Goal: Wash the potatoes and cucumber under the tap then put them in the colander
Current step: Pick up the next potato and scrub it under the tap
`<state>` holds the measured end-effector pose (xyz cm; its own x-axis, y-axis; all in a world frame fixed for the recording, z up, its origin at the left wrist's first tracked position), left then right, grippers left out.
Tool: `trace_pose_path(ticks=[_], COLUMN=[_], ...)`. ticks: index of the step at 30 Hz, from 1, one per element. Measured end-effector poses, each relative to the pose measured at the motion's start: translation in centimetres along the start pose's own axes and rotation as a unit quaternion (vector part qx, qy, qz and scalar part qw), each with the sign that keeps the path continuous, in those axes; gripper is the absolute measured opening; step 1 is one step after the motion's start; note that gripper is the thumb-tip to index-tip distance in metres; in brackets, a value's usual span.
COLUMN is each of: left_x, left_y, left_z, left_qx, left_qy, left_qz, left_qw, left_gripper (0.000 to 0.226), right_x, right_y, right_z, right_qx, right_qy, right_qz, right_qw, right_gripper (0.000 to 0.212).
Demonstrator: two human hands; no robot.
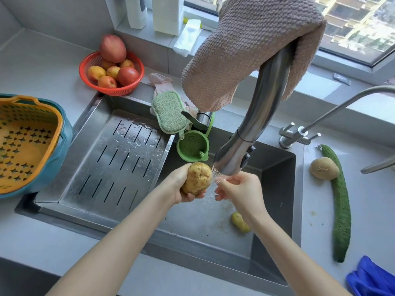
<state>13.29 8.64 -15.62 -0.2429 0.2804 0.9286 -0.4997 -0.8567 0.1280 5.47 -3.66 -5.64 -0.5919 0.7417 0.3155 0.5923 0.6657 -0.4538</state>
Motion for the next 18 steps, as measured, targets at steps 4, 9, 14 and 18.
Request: trace_pose_path(ticks=[4,9,14,18], left_x=[0.3,2.3,5.3,6.9], left_y=[0.2,2.3,1.9,2.7], left_z=[0.1,0.1,2.1,2.1], left_qx=[-0.004,0.000,-0.117,-0.216], left_qy=[0.014,0.066,0.332,0.429], left_qz=[0.017,0.058,0.253,0.282], left_qw=[1.000,0.996,0.901,0.830], left_gripper=[0.049,0.040,0.052,0.036], right_x=[0.4,0.8,-1.0,-1.7], right_y=[0.2,3.9,3.7,4.4], right_z=[-1.4,-0.2,1.6,2.9], right_qx=[0.114,0.095,-0.201,-0.286], right_qy=[-0.115,-0.118,0.118,0.273], right_qz=[0.041,0.021,0.080,0.044], right_qw=[0.986,0.988,0.969,0.918], right_gripper=[0.019,0.052,0.013,0.025])
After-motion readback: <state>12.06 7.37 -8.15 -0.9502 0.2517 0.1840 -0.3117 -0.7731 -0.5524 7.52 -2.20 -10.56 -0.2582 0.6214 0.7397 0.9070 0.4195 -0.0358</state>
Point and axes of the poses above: each hand's wrist, its own x-axis away from the middle knuckle, its own y-axis out of the palm, z = x × y, the point moved 8 cm from there along -x, towards the middle knuckle, and after that the axes turned 7 degrees about z, right-handed, at the moved point
